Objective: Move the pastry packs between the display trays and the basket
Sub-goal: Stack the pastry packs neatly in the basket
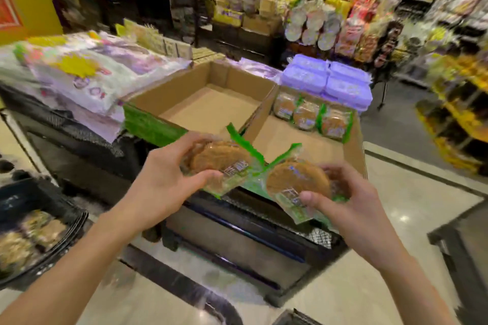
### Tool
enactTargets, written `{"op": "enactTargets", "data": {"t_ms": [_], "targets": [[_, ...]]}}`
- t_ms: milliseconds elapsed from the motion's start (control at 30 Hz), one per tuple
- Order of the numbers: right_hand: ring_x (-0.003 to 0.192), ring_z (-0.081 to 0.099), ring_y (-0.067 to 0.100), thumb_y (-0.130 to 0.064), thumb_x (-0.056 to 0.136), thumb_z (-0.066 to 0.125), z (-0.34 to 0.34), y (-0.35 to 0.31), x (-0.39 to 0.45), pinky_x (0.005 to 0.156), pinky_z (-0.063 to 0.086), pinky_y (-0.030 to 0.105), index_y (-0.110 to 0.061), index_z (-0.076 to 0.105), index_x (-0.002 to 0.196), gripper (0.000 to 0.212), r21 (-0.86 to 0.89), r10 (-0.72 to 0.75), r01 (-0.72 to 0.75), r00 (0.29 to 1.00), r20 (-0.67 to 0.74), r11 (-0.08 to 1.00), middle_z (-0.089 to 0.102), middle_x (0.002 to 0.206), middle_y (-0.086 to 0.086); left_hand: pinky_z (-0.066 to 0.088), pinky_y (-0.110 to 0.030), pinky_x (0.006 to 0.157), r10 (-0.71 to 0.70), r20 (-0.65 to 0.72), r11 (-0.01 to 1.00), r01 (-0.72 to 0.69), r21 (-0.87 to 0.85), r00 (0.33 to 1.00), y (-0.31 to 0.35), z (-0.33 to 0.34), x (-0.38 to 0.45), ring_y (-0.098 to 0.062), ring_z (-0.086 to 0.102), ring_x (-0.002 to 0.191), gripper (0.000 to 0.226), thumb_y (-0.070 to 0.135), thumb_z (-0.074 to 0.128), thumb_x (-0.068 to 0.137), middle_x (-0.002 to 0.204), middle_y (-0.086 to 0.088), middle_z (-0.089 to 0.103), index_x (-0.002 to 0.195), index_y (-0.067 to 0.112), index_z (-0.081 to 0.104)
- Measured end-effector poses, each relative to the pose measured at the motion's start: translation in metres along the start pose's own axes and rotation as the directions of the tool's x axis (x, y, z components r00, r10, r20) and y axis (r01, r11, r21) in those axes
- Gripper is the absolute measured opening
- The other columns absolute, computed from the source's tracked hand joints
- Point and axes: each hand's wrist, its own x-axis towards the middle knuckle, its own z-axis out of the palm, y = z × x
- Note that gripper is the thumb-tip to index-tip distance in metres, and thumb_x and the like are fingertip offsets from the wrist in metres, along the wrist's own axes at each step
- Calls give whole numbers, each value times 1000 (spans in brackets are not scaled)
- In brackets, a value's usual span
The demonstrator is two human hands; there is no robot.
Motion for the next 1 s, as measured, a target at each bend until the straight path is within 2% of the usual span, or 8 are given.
{"op": "enactTargets", "data": {"t_ms": [167,300,400,500,600,833,933,1000], "targets": [[84,62,6,-28,68,89,10,5,51,77,48,20,-38,64,99,41,-97,24,-30,998,-60,995,68,95,-21,53,-31,96,8,126,999,-12,29,992,-35,2,80,-1,68,102,51,22,88,75,105,18,74,119,31,63],[88,62,3,-25,71,90,-3,38,83,76,49,22,-40,62,102,44,-253,104,-124,990,-92,959,69,91,-16,57,-37,84,61,307,979,-118,168,950,-66,42,148,-10,68,94,50,31,85,79,107,13,72,120,40,57],[88,62,1,-28,72,89,-13,68,119,79,50,26,-42,60,102,43,-324,155,-172,985,-76,930,69,94,-16,54,-36,84,101,437,929,-242,281,894,-85,86,206,-16,66,102,56,36,80,83,116,10,71,131,36,54],[91,62,5,-32,74,88,-28,105,173,83,52,35,-48,57,99,43,-379,204,-209,977,-54,901,67,97,-18,46,-33,82,131,528,848,-371,379,839,-106,131,270,-19,61,112,57,40,75,87,125,8,66,137,33,49],[94,62,11,-35,74,88,-41,147,228,86,51,42,-44,61,103,41,-408,248,-252,967,-63,878,66,101,-17,50,-38,83,97,590,763,-441,473,801,-135,169,333,-24,60,112,54,41,72,88,122,5,64,134,33,44],[100,56,16,-37,76,85,-47,223,324,89,46,37,-32,63,116,46,-520,318,-300,946,-58,799,60,107,-7,39,-36,70,15,694,548,-586,597,720,-194,239,423,-27,61,104,49,44,66,91,111,-1,64,129,29,38],[102,53,12,-42,79,81,-35,251,352,91,43,37,-37,59,118,44,-553,365,-324,930,-38,767,56,108,-12,36,-37,77,-36,709,489,-607,627,704,-216,268,451,-28,58,110,50,35,65,95,117,-4,62,131,22,33],[103,51,10,-43,83,77,-24,265,368,84,39,34,-38,56,120,43,-600,397,-323,918,-10,732,52,107,-15,39,-37,89,-50,719,434,-633,641,693,-231,284,462,-27,51,121,61,31,69,91,128,-4,58,135,19,28]]}}
